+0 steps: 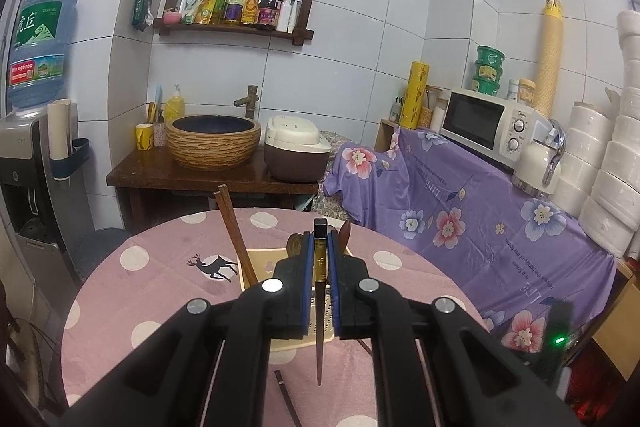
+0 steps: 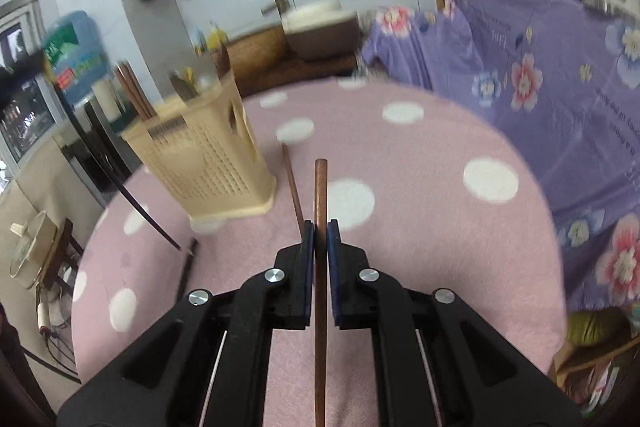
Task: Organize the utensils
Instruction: 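Grasp a wooden chopstick with the right tool, then lower the wooden chopstick into the basket with the right tool and open it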
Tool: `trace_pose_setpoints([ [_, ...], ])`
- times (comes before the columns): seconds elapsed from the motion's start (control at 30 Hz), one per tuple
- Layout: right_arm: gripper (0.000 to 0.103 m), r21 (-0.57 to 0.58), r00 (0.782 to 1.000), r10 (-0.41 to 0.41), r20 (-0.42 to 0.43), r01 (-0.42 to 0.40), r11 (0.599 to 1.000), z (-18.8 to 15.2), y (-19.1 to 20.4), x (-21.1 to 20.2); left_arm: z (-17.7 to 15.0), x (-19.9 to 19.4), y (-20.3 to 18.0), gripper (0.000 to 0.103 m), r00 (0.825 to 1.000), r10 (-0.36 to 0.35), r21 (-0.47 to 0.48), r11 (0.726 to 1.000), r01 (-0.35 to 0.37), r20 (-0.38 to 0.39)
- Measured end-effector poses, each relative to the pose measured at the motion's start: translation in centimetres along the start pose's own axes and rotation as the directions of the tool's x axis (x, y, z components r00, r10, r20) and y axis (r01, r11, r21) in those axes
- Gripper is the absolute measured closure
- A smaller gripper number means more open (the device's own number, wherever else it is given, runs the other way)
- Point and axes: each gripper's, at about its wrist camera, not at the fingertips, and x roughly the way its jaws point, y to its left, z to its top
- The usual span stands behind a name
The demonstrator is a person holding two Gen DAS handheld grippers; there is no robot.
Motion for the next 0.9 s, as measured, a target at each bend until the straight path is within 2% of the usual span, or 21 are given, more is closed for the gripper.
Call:
trace_pose_setpoints([
  [0.2, 0.096, -0.033, 0.99, 0.04, 0.134, -0.036, 0.999, 3.4, 1.1, -3.8, 0.4, -0.4, -0.2, 0.095, 1.0, 0.002, 0.0, 1.0, -0.002, 0.008],
  [0.5, 0.096, -0.11, 0.981, 0.071, 0.182, -0.052, 0.993, 8.0, 3.8, -5.0, 2.0, -0.6, -0.1, 0.095, 1.0, -0.02, -0.007, 1.0, 0.02, 0.009],
  [0.73, 0.096, -0.181, 0.975, 0.105, 0.198, -0.069, 0.981, 13.0, 7.0, -5.9, 5.2, -1.0, 0.5, 0.095, 0.997, -0.07, -0.035, 0.997, 0.071, 0.011],
  [0.9, 0.096, -0.225, 0.958, 0.136, 0.251, -0.079, 0.971, 17.8, 10.2, -7.6, 9.5, -2.2, 0.8, 0.095, 0.995, -0.059, -0.04, 0.997, 0.062, 0.077],
])
